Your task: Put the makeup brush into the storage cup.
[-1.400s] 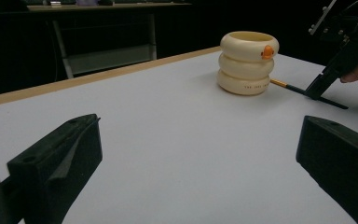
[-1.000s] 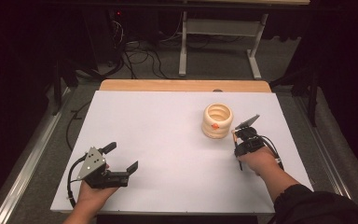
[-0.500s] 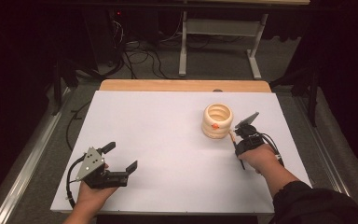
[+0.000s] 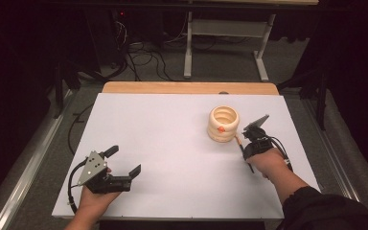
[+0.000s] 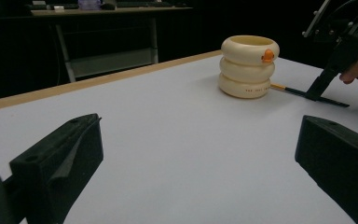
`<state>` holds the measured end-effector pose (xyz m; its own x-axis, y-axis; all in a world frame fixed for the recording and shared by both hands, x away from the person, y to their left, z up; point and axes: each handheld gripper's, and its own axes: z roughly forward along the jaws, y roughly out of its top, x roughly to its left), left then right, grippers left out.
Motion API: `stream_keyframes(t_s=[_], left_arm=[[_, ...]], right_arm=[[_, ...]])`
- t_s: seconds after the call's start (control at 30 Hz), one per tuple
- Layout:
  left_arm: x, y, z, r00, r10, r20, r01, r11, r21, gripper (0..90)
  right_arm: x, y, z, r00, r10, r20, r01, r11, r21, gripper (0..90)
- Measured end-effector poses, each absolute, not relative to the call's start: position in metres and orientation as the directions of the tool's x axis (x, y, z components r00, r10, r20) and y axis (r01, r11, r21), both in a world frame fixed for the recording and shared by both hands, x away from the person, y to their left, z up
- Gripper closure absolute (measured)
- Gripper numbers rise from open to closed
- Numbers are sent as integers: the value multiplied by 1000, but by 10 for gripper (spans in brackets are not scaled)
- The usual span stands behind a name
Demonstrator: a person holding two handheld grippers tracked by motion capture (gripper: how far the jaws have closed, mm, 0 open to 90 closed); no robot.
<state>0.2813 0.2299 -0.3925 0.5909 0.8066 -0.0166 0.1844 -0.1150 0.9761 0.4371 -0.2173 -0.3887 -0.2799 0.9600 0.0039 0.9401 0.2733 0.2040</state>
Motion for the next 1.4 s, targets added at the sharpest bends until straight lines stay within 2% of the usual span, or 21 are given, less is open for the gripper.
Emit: stream_keyframes(t_s=[0.33,0.7,1.1,1.4], left_arm=[[282,230,-392,590,807,-17,187,-116,976,16],[282,229,-393,592,806,-14,189,-122,974,16],[282,228,-394,592,806,-16,194,-124,973,16],[283,229,-394,589,808,-18,194,-119,974,16]], right_arm=[[430,-222,-378,-279,960,13,933,268,239,858],[408,-239,-365,-252,967,43,916,224,332,859],[400,-248,-368,-268,960,79,899,219,380,858],[396,-249,-373,-253,960,124,871,170,462,858]])
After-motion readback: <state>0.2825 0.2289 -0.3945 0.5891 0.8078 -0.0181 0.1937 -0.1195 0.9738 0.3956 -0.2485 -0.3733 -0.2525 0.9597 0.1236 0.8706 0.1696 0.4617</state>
